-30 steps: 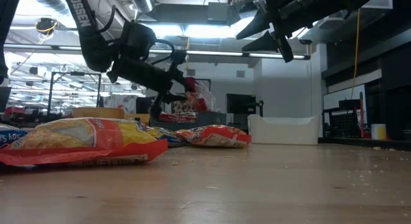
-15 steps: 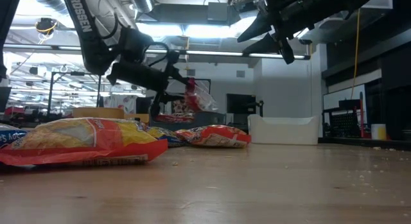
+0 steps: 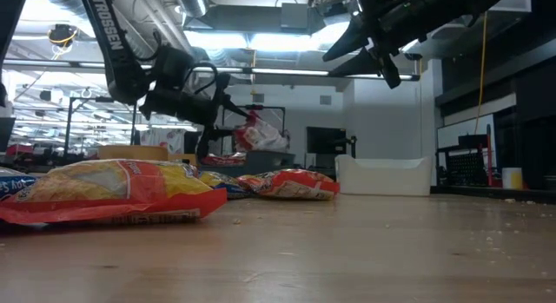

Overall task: Sort Maruchan noodles
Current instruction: Put the red bag into the blue bin, then put the top orange bag into the white bin

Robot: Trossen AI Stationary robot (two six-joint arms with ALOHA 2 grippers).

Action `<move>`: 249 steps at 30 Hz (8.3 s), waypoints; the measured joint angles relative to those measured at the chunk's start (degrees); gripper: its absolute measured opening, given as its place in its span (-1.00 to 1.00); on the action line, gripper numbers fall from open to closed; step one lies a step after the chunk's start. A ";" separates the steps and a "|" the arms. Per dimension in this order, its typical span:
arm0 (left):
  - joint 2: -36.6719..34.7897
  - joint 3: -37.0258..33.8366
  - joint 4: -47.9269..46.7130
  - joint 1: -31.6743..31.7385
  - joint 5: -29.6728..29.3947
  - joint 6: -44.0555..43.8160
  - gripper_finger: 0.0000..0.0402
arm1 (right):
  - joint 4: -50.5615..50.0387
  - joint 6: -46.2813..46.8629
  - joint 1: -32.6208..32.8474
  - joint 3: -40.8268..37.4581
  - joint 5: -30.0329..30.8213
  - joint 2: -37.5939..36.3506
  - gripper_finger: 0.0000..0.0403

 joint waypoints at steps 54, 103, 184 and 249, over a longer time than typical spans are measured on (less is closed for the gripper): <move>-38.63 0.00 -23.62 -1.94 11.94 8.27 -0.24 | -7.93 -25.94 -16.90 25.86 -15.40 31.40 -0.28; -32.00 0.00 -74.90 -35.41 -22.11 7.69 -0.23 | -11.45 -7.40 -7.43 9.18 -23.92 27.86 0.59; -14.32 -0.02 -13.67 -32.30 -27.34 -4.63 0.27 | -11.31 -3.77 -5.23 9.38 -18.93 9.69 -1.00; 34.10 66.89 -33.85 -20.22 -19.51 22.26 -0.26 | -56.57 3.96 -2.25 9.40 1.98 -20.37 -0.06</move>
